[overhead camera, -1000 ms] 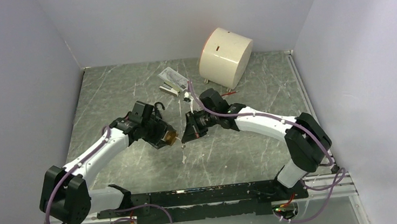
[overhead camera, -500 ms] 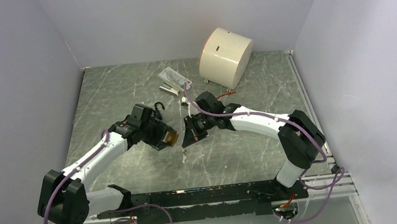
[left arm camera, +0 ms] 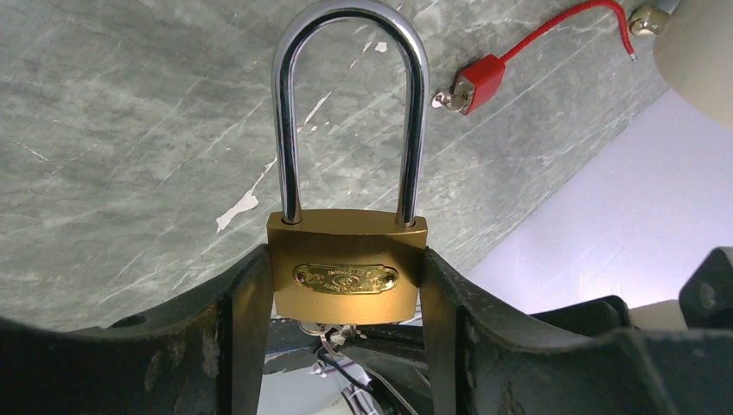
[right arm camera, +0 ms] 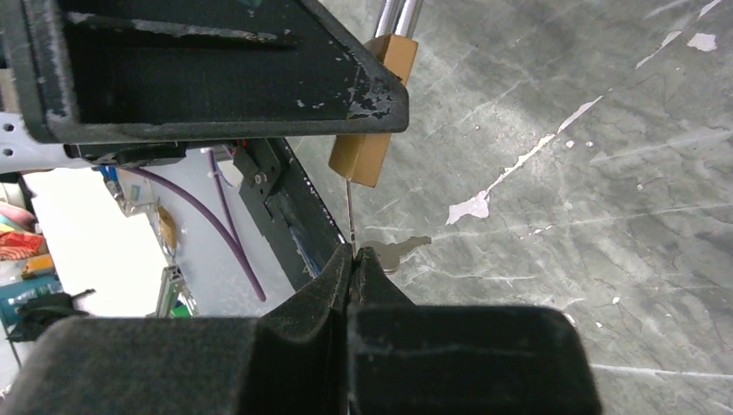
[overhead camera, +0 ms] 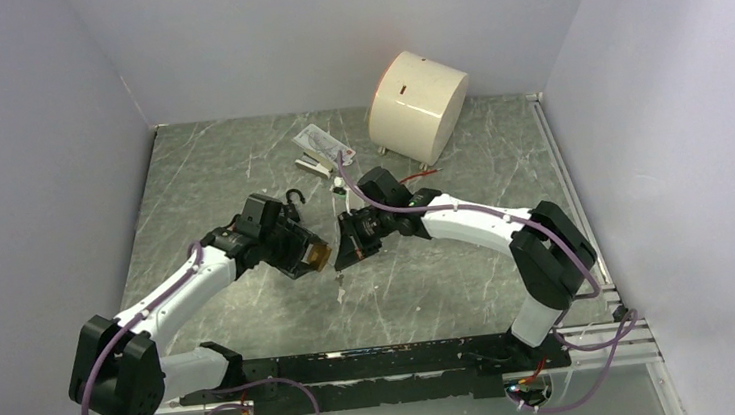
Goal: Unlock with the key
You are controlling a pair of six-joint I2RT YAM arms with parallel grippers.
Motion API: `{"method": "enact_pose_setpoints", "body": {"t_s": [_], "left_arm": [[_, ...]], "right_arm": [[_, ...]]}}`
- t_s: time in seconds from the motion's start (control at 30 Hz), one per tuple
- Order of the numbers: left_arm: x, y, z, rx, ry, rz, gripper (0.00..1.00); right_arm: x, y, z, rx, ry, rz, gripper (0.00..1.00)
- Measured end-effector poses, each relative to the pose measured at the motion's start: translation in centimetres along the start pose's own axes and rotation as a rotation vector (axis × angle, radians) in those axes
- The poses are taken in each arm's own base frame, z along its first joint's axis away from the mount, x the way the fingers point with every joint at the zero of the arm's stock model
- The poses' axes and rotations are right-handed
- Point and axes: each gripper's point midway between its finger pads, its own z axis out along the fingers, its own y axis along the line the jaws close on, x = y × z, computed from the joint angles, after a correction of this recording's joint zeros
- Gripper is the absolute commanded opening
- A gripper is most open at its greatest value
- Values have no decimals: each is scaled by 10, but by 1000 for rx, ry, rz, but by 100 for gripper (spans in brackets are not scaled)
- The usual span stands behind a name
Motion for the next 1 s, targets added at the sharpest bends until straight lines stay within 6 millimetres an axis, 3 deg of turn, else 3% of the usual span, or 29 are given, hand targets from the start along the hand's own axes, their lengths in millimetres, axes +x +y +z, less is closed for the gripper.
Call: {"method": "enact_pose_setpoints", "body": {"t_s": [0.47, 0.73, 1.0], "left_arm": [[-3, 1, 0, -3, -14, -1, 25], [-16, 1, 2, -5, -74, -20, 24], [-13, -2, 4, 13, -59, -59, 23]], "right_arm": [[-2, -5, 3, 35, 3, 38, 0], [-15, -5, 14, 75, 57, 145, 0], [-30, -6, 21, 110, 38, 208, 0]]}}
